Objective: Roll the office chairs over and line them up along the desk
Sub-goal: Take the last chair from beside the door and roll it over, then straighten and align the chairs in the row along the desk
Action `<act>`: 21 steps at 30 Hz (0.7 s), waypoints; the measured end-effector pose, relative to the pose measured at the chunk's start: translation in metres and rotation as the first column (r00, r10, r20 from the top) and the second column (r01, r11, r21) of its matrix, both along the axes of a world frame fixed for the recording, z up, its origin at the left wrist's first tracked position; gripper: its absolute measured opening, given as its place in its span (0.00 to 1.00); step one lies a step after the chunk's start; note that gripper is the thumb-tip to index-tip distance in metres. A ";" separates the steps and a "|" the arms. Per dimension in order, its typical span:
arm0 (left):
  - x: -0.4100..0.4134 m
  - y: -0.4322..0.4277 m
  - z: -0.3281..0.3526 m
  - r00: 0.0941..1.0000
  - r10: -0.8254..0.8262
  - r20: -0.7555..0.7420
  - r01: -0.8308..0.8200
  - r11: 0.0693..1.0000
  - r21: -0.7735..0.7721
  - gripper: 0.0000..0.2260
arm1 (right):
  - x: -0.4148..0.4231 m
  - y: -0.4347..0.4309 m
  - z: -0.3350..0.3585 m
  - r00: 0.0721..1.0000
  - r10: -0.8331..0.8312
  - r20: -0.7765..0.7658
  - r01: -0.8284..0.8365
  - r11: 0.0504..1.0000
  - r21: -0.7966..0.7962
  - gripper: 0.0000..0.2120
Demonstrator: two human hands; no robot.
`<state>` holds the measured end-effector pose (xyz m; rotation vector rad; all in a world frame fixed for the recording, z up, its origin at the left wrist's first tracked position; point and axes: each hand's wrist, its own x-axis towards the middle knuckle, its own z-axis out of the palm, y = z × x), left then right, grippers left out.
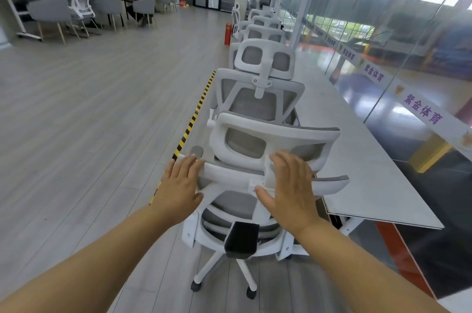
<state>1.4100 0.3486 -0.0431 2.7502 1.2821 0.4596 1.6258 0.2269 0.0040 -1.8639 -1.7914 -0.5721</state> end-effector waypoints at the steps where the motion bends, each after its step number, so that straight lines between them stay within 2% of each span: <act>1: -0.008 0.002 0.000 1.000 0.001 0.000 -0.001 1.000 0.014 0.31 | -0.011 0.007 0.004 0.997 0.044 0.057 -0.043 0.999 -0.009 0.30; 3: -0.026 0.008 0.003 1.000 0.000 0.001 0.000 0.999 0.054 0.27 | -0.039 0.025 0.011 0.987 0.122 0.108 -0.116 0.991 -0.060 0.26; 6: -0.065 0.023 0.009 0.999 -0.006 0.034 0.002 0.995 0.098 0.17 | -0.088 0.058 0.016 0.974 0.222 0.038 -0.211 0.959 -0.188 0.18; 8: -0.097 0.037 0.014 0.999 0.001 0.036 -0.006 0.991 0.134 0.14 | -0.121 0.084 0.014 0.969 0.246 0.018 -0.234 0.940 -0.248 0.16; 11: -0.152 0.070 0.019 0.999 0.032 0.024 -0.035 0.986 0.162 0.13 | -0.174 0.128 0.008 0.962 0.272 0.017 -0.254 0.916 -0.311 0.17; 15: -0.232 0.128 0.020 0.998 0.069 0.008 -0.069 0.994 0.089 0.10 | -0.251 0.192 -0.003 0.958 0.285 -0.030 -0.272 0.871 -0.410 0.20; 21: -0.341 0.214 0.015 0.996 0.089 0.001 -0.089 0.995 0.038 0.12 | -0.346 0.290 -0.008 0.976 0.219 -0.010 -0.185 0.796 -0.577 0.13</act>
